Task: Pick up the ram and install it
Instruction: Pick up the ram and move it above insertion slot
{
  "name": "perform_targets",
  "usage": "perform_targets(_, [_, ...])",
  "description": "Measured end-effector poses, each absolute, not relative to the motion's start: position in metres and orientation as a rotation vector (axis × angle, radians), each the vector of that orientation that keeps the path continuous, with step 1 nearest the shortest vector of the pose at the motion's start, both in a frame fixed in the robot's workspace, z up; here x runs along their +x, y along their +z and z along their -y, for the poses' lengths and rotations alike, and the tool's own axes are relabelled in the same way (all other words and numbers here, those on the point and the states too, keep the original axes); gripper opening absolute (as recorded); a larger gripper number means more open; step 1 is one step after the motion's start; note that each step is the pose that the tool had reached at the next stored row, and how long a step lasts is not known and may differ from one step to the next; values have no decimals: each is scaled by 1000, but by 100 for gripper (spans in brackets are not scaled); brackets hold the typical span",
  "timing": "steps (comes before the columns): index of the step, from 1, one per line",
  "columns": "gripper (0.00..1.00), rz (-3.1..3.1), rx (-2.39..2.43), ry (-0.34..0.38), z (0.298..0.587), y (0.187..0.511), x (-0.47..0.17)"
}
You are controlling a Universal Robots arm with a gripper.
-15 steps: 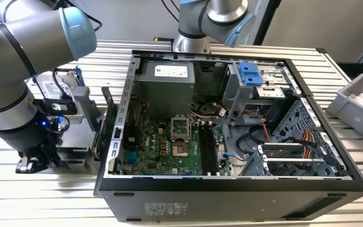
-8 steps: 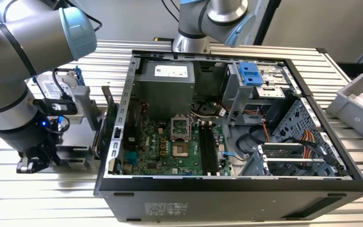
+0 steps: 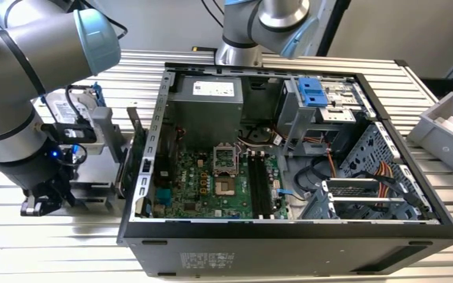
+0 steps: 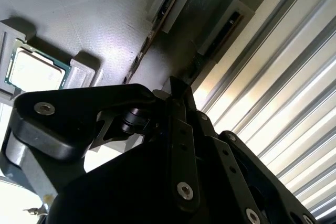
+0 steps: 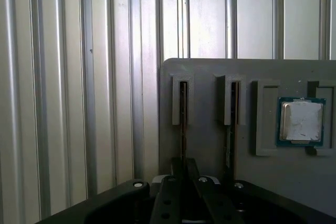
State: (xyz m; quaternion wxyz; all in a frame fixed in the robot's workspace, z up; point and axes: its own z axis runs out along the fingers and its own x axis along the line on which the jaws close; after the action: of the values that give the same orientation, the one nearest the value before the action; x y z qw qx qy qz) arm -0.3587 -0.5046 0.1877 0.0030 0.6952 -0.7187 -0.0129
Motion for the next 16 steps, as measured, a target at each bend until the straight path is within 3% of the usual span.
perform_targets(16, [0,2254,2180,-41,505,209,-359])
